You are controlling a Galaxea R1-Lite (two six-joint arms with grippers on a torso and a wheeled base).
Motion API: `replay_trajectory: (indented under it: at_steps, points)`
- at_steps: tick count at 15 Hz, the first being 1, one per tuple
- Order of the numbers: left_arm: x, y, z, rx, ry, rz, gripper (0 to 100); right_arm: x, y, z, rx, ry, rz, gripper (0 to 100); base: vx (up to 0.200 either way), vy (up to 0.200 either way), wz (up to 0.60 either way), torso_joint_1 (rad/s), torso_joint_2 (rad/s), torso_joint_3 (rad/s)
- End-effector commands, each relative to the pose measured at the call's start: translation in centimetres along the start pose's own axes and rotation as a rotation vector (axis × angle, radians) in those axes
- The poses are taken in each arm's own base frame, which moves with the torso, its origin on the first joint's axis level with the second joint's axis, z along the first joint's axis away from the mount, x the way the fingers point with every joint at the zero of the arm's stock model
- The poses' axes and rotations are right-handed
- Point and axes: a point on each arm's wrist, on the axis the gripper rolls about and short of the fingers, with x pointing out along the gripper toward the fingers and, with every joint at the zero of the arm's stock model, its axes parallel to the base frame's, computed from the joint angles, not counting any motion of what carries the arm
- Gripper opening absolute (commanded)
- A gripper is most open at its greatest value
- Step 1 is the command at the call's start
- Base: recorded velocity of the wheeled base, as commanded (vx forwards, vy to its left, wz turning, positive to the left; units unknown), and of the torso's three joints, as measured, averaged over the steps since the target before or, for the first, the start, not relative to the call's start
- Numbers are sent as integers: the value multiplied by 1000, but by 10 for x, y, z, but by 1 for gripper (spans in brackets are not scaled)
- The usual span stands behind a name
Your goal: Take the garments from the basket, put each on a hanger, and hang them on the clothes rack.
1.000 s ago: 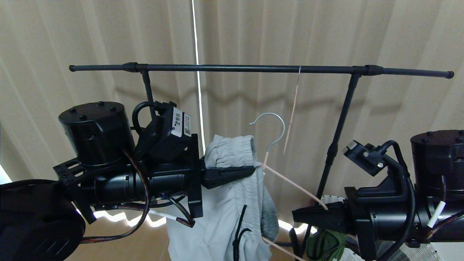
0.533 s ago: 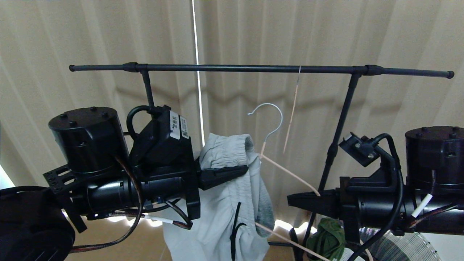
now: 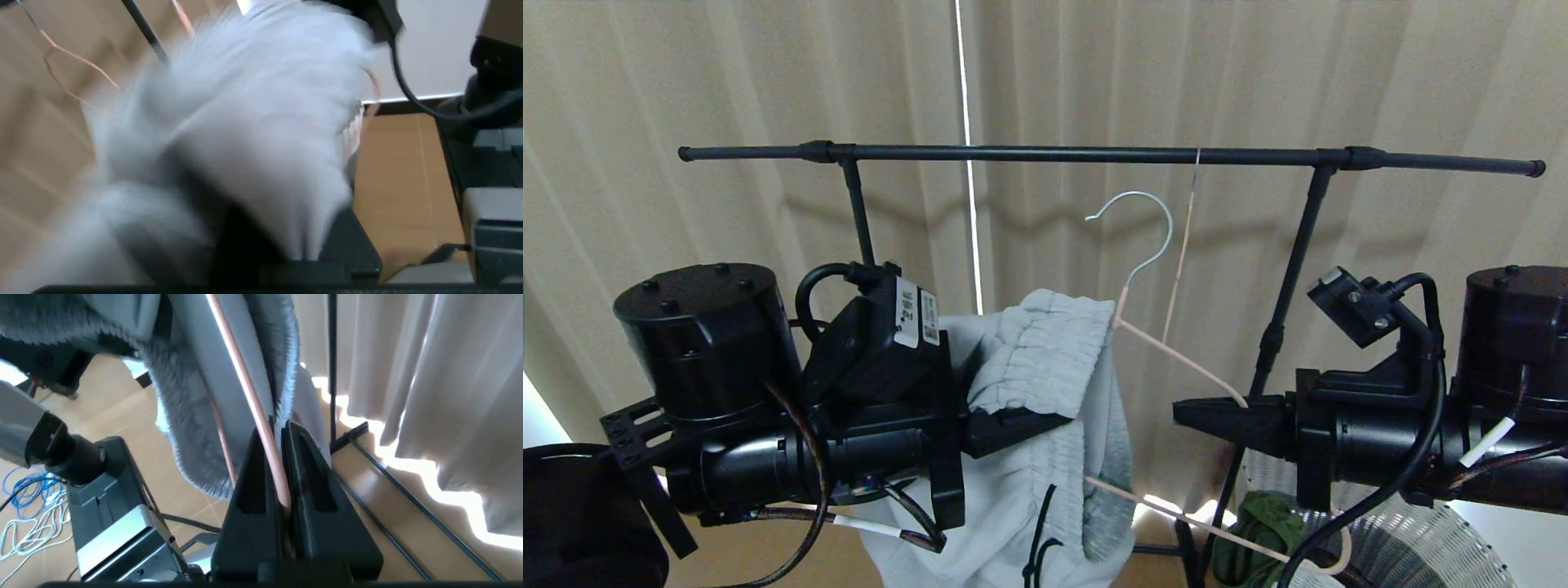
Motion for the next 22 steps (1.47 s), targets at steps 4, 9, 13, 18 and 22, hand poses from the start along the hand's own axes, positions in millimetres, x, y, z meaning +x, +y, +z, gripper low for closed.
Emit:
replay_trajectory:
  at_steps: [4, 9, 13, 18, 22]
  points:
    - [-2, -3, -4, -10, 22, 17, 0, -5, -1, 3, -3, -21, -10, 0, 0, 0, 0, 0, 0, 0]
    - [-4, -6, -8, -20, 34, 13, 100, -5, 0, 5, -6, -28, -9, 0, 0, 0, 0, 0, 0, 0]
    - [-11, -9, -3, -7, 23, 20, 100, -10, -4, 8, -5, -50, -33, 0, 0, 0, 0, 0, 0, 0]
    - [-30, -21, -4, -9, 31, 33, 100, -22, -17, 15, -2, -102, -99, 0, 0, 0, 0, 0, 0, 0]
    - [-52, -23, -3, 12, 38, 96, 100, -29, -23, 13, -3, -108, -133, 0, 0, 0, 0, 0, 0, 0]
